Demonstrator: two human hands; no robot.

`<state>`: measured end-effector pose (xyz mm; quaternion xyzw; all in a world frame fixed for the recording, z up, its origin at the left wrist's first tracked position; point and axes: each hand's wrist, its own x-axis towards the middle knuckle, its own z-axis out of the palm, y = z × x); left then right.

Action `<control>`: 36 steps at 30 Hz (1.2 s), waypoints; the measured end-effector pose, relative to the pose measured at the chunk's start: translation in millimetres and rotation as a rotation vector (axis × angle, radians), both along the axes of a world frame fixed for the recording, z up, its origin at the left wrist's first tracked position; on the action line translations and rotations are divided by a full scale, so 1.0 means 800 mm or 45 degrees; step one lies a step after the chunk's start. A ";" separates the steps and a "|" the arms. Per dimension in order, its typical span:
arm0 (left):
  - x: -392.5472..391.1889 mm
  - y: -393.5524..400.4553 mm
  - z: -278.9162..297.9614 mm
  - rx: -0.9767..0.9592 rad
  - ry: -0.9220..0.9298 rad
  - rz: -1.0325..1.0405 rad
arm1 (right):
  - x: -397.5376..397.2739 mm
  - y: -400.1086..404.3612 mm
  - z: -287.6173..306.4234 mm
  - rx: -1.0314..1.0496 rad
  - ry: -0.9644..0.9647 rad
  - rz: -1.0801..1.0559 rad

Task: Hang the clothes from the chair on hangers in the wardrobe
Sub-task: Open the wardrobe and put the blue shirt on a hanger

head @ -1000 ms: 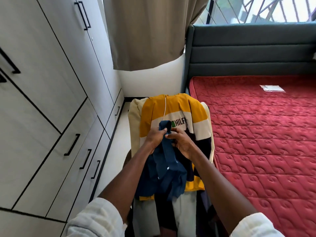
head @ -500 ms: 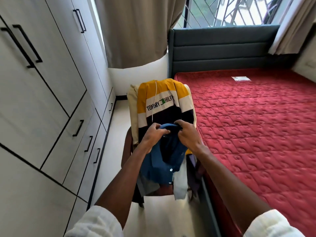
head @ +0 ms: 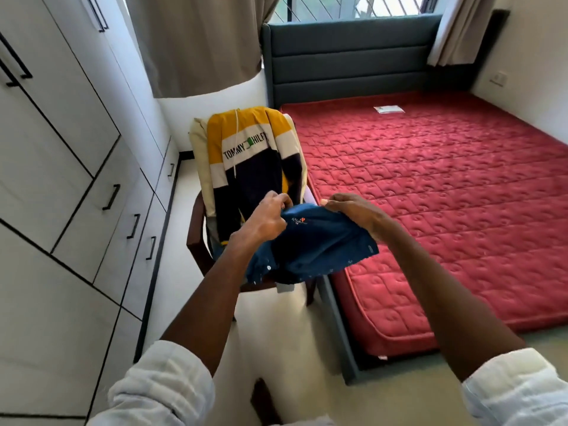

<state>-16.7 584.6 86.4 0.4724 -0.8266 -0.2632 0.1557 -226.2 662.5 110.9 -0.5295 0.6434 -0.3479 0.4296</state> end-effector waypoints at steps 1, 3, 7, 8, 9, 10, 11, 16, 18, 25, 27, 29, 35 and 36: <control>-0.011 0.024 -0.006 -0.043 0.030 0.006 | -0.016 0.028 0.001 0.030 -0.026 0.075; -0.035 0.072 -0.017 -0.121 0.051 -0.008 | -0.047 0.081 0.003 0.074 -0.029 0.227; -0.076 0.151 -0.034 -0.137 0.033 -0.114 | -0.101 0.172 -0.003 0.166 0.050 0.166; -0.087 0.167 -0.037 -0.133 0.039 -0.132 | -0.114 0.190 -0.006 0.148 0.162 0.075; -0.095 0.178 -0.037 -0.124 0.044 -0.133 | -0.125 0.202 -0.011 0.127 0.270 0.011; -0.106 0.192 -0.037 -0.113 0.041 -0.132 | -0.137 0.215 -0.017 0.110 0.350 -0.024; -0.117 0.203 -0.037 -0.096 0.028 -0.124 | -0.148 0.227 -0.020 0.081 0.407 -0.037; -0.171 0.232 -0.044 -0.058 -0.109 -0.106 | -0.196 0.273 -0.032 -0.215 0.705 -0.130; -0.198 0.239 -0.051 -0.134 -0.016 -0.069 | -0.219 0.282 -0.051 -0.329 0.791 -0.288; -0.311 0.264 -0.064 -0.121 0.317 0.236 | -0.285 0.284 -0.093 -0.356 0.510 -0.613; -0.340 0.260 -0.067 -0.061 0.312 0.243 | -0.324 0.284 -0.091 -0.267 0.542 -0.434; -0.358 0.252 -0.070 0.004 0.208 0.175 | -0.369 0.281 -0.086 -0.117 0.690 -0.191; -0.416 0.246 -0.059 0.146 -0.276 -0.145 | -0.472 0.271 -0.083 -0.034 1.198 -0.415; -0.431 0.251 -0.057 0.082 -0.381 -0.127 | -0.477 0.272 -0.083 -0.040 1.252 -0.466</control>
